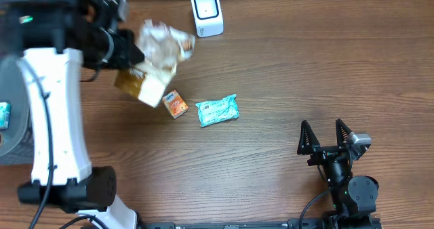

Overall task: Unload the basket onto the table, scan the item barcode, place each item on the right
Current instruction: 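Lift the bread bag out and carry it toward the scanner, then lower the bread bag onto the table and open the left gripper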

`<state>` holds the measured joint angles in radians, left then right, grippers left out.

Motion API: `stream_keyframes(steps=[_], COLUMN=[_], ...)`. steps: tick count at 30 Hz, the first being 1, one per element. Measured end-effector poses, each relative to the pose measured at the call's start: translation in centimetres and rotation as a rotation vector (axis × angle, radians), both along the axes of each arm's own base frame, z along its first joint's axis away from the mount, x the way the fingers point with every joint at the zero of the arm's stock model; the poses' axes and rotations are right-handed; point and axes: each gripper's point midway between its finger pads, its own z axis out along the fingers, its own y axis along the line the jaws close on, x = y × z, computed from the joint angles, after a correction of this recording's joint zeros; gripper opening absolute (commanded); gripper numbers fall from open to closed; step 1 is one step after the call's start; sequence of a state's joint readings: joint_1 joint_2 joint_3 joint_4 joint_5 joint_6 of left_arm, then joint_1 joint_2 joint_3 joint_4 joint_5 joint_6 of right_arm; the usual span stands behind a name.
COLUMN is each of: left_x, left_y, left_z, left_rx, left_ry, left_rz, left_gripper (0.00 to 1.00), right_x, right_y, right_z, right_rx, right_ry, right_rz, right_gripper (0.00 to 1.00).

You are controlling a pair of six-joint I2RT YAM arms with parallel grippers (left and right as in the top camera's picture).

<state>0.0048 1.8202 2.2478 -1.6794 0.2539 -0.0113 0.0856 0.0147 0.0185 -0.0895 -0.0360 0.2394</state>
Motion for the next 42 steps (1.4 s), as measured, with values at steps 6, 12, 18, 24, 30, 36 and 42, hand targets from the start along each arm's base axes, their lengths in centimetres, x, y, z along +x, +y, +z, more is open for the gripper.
stream_keyframes(steps=[6, 12, 18, 24, 30, 36, 42], left_x=[0.2, 1.5, 0.8, -0.6, -2.0, -1.2, -0.4], left_y=[2.2, 3.5, 4.0, 4.9, 4.0, 0.3, -2.2], left_z=[-7.9, -14.5, -21.1, -26.1, -28.5, -28.6, -28.2], left_rx=[0.132, 0.167, 0.182, 0.219, 0.169, 0.058, -0.001], left_ry=[0.168, 0.188, 0.216, 0.219, 0.240, 0.203, 0.169], left_rz=[0.081, 0.168, 0.226, 0.286, 0.290, 0.218, 0.166], left_gripper=[0.05, 0.04, 0.04, 0.04, 0.04, 0.07, 0.48], right_x=[0.0, 0.0, 0.0, 0.0, 0.0, 0.0, 0.0], right_y=[0.0, 0.0, 0.0, 0.0, 0.0, 0.0, 0.0], right_z=[0.0, 0.0, 0.0, 0.0, 0.0, 0.0, 0.0], right_rx=[-0.001, 0.000, 0.000, 0.000, 0.000, -0.001, 0.000], right_ry=[0.000, -0.001, 0.000, 0.000, 0.001, 0.000, 0.000], right_rz=[0.000, 0.000, 0.000, 0.000, 0.000, 0.000, 0.000], right_gripper=[1.00, 1.00, 1.00, 1.00, 1.00, 1.00, 1.00])
